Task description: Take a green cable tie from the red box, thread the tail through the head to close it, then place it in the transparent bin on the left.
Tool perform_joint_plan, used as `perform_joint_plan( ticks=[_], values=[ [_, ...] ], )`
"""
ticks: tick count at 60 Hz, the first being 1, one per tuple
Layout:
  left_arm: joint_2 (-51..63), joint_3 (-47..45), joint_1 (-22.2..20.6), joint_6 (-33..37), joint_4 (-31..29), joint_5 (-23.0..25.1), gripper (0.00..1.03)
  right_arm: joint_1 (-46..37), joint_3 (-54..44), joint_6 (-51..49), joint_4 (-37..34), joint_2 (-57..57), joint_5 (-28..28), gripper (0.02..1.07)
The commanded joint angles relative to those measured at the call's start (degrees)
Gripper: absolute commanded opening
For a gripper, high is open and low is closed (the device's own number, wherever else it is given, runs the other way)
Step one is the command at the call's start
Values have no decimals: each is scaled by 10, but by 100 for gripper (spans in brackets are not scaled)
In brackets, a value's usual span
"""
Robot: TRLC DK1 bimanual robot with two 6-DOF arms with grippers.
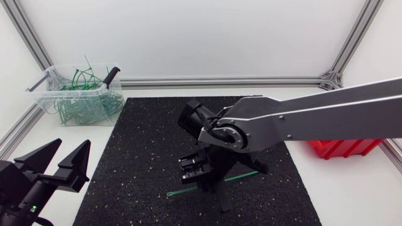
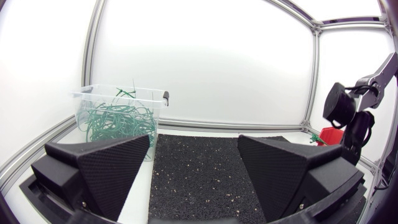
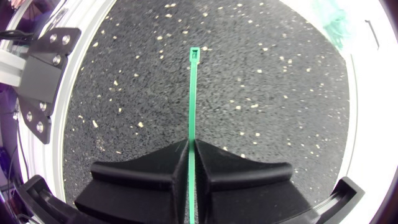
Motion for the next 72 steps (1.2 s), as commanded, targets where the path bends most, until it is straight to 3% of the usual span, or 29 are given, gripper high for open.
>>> perform_joint_plan(
  ticks=[1, 7, 27, 37, 48, 56, 72],
  values=[
    [-6, -22, -6, -8, -12, 0, 99, -17, -19, 36, 20, -51, 1, 8],
    [-9, -22, -11, -8, -12, 0, 99, -36, -38, 66, 52, -113, 15, 8],
    [-9, 14, -22, -7, -29, 6, 97, -28, -106, 148, 142, -289, 152, 8],
    [1, 53, -24, -17, -58, 6, 97, -10, -109, 171, 152, -353, 204, 8],
    [87, 106, -43, -24, -66, 7, 93, 25, -96, 196, 134, -390, 255, 8],
    [170, 183, -42, -24, -106, 7, 93, 36, -76, 223, 116, -403, 282, 8],
    [319, 342, -70, -26, -250, 30, 93, 48, -53, 269, 92, -421, 306, 8]
  ],
)
